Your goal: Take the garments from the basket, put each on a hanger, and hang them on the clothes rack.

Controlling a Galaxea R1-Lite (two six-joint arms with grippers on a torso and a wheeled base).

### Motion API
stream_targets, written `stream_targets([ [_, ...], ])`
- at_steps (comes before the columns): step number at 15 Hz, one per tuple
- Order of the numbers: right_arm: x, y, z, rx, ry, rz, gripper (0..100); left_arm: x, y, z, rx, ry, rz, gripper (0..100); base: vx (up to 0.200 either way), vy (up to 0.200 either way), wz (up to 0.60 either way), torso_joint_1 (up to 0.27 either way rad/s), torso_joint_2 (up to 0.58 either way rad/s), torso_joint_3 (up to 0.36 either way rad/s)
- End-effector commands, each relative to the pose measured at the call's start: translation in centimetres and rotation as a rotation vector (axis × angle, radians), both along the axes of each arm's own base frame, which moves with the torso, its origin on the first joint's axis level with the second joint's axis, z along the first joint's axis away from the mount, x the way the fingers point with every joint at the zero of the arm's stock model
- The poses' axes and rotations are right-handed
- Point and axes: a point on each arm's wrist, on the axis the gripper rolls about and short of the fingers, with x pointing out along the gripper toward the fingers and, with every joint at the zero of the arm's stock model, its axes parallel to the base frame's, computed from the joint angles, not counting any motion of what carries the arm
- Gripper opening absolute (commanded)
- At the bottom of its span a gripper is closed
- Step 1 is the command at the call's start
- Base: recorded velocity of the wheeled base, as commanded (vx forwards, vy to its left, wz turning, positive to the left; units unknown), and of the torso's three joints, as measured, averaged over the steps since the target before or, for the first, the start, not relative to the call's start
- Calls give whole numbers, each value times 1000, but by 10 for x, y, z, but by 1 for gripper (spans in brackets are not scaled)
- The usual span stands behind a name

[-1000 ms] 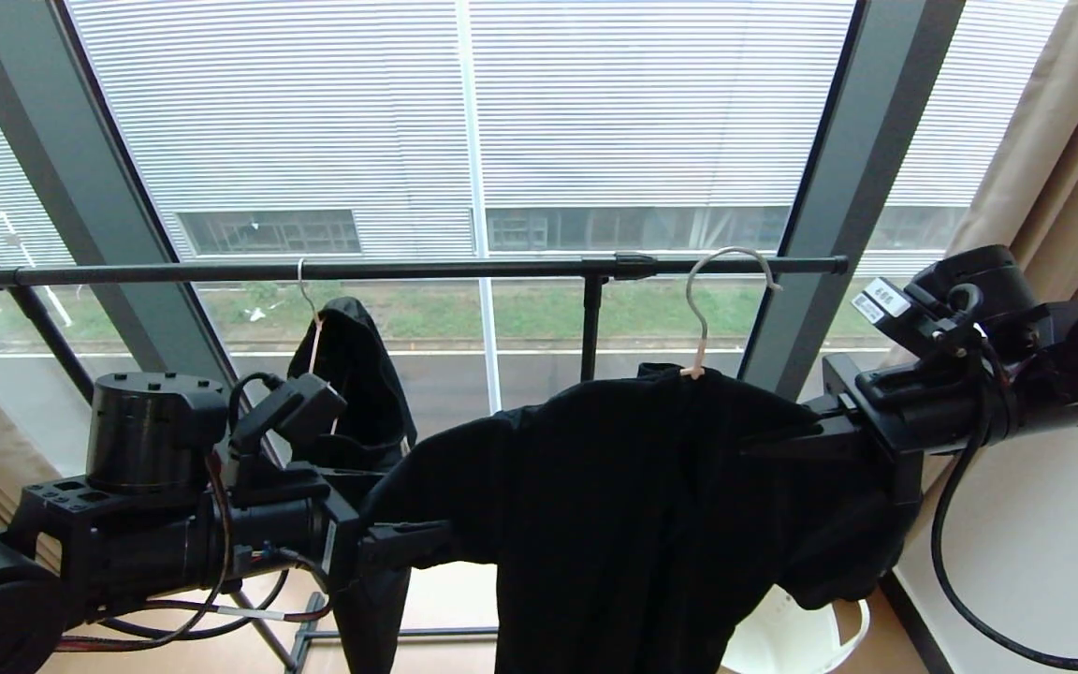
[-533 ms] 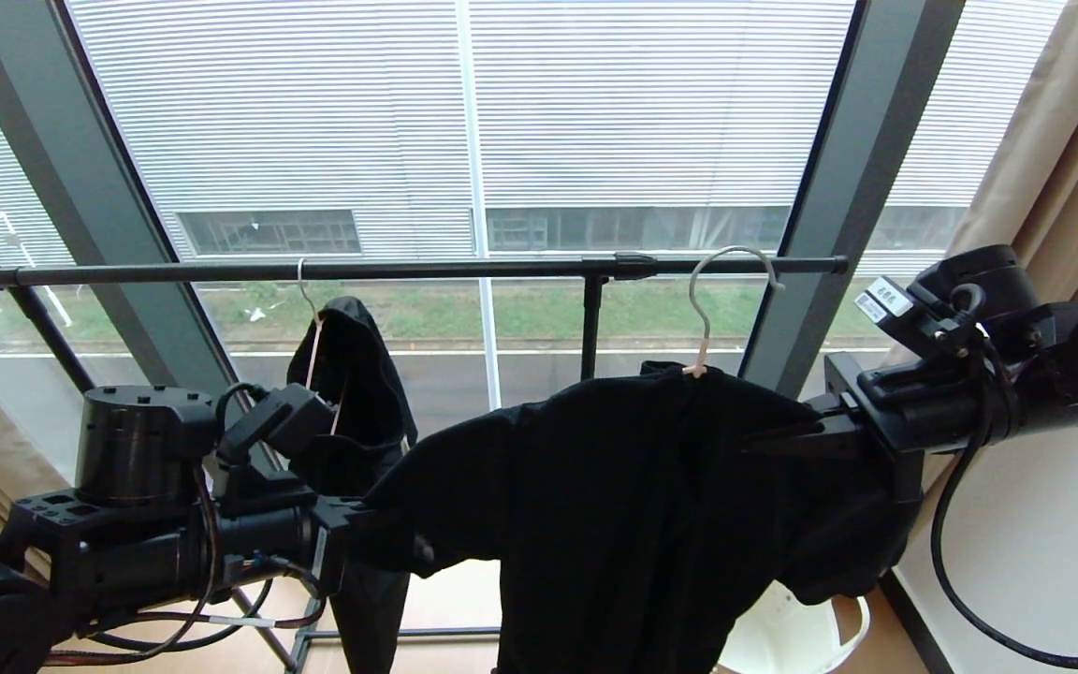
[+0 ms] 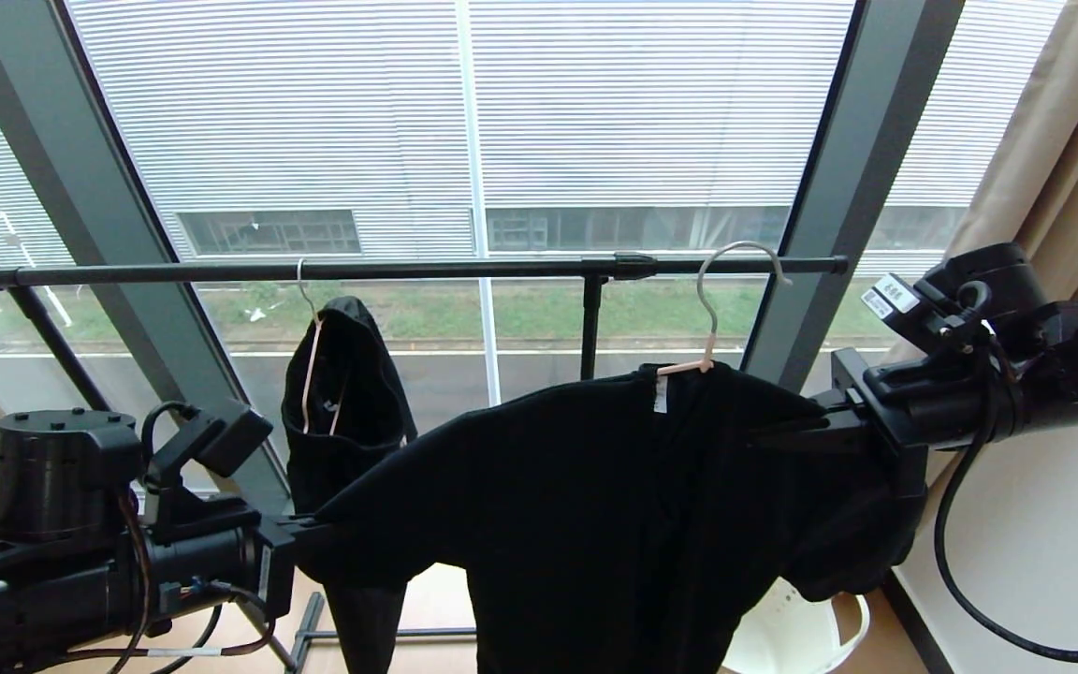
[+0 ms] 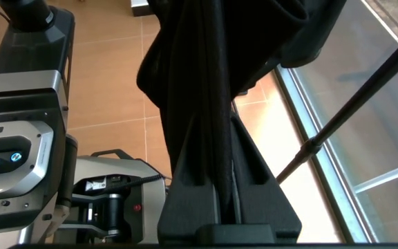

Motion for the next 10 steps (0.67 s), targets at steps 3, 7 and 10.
stream_targets([
  [3, 2, -3, 0, 2, -12, -11, 0, -11, 6, 0, -2, -2, 19, 0, 0, 0, 0, 0, 0, 0],
  [7, 2, -4, 0, 3, -11, -13, 0, -17, 13, -4, -6, 16, 48, 0, 0, 0, 0, 0, 0, 0],
  [10, 2, -5, 0, 4, -11, -14, 0, -18, 13, -4, -5, 15, 47, 0, 0, 0, 0, 0, 0, 0],
])
